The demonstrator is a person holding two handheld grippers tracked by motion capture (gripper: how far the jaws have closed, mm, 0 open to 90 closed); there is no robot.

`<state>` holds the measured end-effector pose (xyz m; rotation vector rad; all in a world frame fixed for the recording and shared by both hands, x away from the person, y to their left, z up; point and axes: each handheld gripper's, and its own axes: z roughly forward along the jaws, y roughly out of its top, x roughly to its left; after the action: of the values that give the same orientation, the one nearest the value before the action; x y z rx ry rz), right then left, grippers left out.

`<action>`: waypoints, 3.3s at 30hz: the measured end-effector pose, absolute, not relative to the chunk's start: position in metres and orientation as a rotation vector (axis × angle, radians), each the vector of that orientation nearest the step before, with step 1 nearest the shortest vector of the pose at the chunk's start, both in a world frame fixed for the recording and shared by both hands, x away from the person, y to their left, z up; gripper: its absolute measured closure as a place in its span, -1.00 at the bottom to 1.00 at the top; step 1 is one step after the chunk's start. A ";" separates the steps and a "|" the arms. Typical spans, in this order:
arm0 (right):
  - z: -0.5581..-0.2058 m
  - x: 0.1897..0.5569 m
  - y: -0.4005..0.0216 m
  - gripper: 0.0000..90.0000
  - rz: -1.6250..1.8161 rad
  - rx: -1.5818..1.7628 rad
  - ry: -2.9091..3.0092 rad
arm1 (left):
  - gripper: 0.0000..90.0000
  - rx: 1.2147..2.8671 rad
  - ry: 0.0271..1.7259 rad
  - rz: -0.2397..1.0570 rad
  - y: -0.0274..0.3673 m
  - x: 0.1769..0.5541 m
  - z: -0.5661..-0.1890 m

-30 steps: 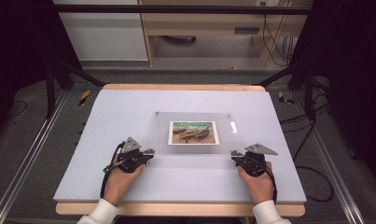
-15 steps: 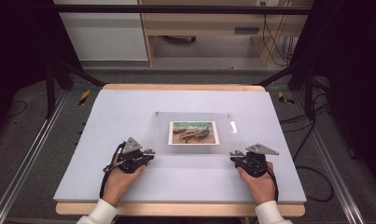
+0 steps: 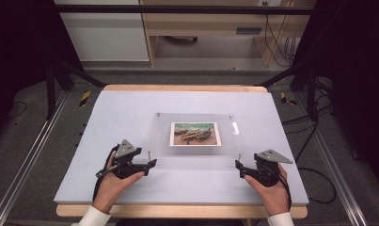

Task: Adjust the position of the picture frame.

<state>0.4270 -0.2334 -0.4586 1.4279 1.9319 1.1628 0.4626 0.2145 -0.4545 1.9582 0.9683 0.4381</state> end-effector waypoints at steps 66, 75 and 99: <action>-0.405 0.494 -0.224 -0.33 1.110 1.362 2.100 | -0.65 2.028 0.966 0.424 0.205 0.516 -0.406; -0.418 0.497 -0.221 -0.45 1.146 1.423 2.146 | -0.66 2.019 1.001 0.373 0.206 0.517 -0.421; -0.441 0.500 -0.222 -0.62 1.229 1.557 2.198 | -0.70 1.987 1.051 0.225 0.200 0.517 -0.440</action>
<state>0.5001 -0.2217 -0.4409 1.5574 2.1978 1.2285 0.5175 0.2001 -0.4398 1.9874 1.0508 0.2252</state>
